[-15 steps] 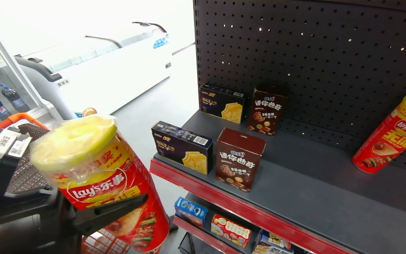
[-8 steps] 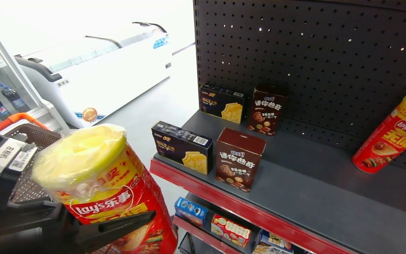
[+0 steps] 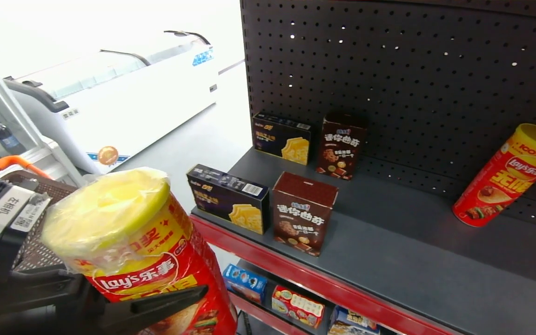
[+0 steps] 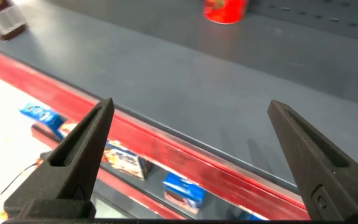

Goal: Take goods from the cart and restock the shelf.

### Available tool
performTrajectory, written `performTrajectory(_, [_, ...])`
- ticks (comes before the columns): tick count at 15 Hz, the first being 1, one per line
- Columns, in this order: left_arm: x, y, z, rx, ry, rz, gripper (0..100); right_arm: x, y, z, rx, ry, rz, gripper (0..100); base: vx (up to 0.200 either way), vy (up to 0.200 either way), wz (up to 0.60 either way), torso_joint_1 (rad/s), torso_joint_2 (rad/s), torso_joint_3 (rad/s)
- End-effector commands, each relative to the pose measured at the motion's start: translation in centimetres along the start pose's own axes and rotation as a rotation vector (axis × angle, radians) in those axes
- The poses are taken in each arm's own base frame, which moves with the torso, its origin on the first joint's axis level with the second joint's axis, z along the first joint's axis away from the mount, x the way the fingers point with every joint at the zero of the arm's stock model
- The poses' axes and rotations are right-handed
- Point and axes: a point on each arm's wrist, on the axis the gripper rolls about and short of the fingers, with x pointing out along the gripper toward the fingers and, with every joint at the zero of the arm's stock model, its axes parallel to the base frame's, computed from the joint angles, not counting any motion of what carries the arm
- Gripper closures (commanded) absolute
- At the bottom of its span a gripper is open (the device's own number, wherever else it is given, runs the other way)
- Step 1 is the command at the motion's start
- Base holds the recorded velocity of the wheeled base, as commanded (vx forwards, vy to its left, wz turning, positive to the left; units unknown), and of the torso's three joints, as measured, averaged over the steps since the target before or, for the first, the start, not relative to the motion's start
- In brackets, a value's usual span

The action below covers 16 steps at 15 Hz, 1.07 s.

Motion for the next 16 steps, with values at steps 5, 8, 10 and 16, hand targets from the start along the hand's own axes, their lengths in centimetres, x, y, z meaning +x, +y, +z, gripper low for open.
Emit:
performTrajectory(5, [0.16, -0.12, -0.06, -0.002, 0.002, -0.012, 100, 0.0, 0.0, 0.0, 0.0, 0.0, 0.0, 0, 0.0, 0.0, -0.6, 0.003, 0.0, 0.001])
performTrajectory(8, [0.16, -0.12, -0.06, -0.002, 0.002, -0.012, 100, 0.0, 0.0, 0.0, 0.0, 0.0, 0.0, 0, 0.0, 0.0, -0.6, 0.004, 0.0, 0.002])
performTrajectory(10, [0.15, -0.13, -0.1, -0.004, 0.003, -0.012, 100, 0.0, 0.0, 0.0, 0.001, 0.0, 0.0, 0, 0.0, 0.0, 0.0, 0.0, 0.0, 0.0])
performTrajectory(16, [0.04, -0.11, -0.41, -0.013, 0.012, -0.005, 100, 0.0, 0.0, 0.0, 0.001, 0.0, 0.0, 0, 0.0, 0.0, 0.0, 0.0, 0.0, 0.0])
